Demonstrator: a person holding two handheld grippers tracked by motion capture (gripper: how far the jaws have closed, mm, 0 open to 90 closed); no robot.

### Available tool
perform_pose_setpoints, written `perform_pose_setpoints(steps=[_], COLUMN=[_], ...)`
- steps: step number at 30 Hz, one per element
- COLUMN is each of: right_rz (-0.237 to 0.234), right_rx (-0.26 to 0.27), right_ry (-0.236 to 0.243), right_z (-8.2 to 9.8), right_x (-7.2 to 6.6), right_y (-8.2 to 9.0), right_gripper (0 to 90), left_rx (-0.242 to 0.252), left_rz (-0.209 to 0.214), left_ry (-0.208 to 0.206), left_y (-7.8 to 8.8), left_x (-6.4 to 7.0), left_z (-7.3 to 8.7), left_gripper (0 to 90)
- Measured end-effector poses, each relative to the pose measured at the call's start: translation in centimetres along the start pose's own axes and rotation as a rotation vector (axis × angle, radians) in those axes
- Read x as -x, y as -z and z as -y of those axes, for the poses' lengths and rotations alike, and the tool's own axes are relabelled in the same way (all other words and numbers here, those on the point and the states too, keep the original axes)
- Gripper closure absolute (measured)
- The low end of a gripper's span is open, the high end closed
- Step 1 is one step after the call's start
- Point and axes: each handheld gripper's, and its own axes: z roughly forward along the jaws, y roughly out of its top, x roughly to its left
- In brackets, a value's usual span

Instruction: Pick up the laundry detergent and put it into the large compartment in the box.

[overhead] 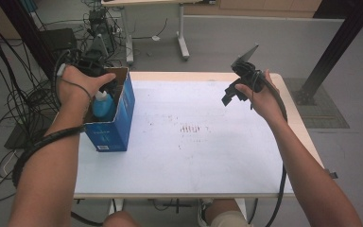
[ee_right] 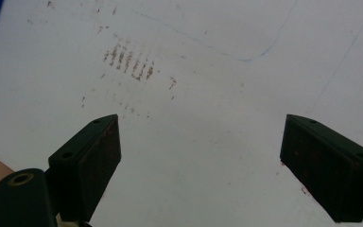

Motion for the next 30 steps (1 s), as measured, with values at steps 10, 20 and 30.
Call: perform_pose_setpoints(steps=[10, 20, 30], right_rz=[0.011, 0.023, 0.021], right_rx=[-0.006, 0.002, 0.009], right_ry=[-0.038, -0.079, -0.116], right_z=[-0.6, -0.5, -0.2], right_x=[0.6, 1.5, 2.7], right_y=[-0.3, -0.1, 0.2], right_gripper=[13.2, 13.2, 13.3], left_rx=[0.085, 0.094, 0.12], left_rz=[0.014, 0.039, 0.048], left_ry=[-0.279, -0.552, -0.787], left_y=[3.7, 4.5, 5.1], left_x=[4.6, 9.6, 13.1], left_z=[-1.2, -2.8, -3.2], left_gripper=[13.5, 11.9, 11.8])
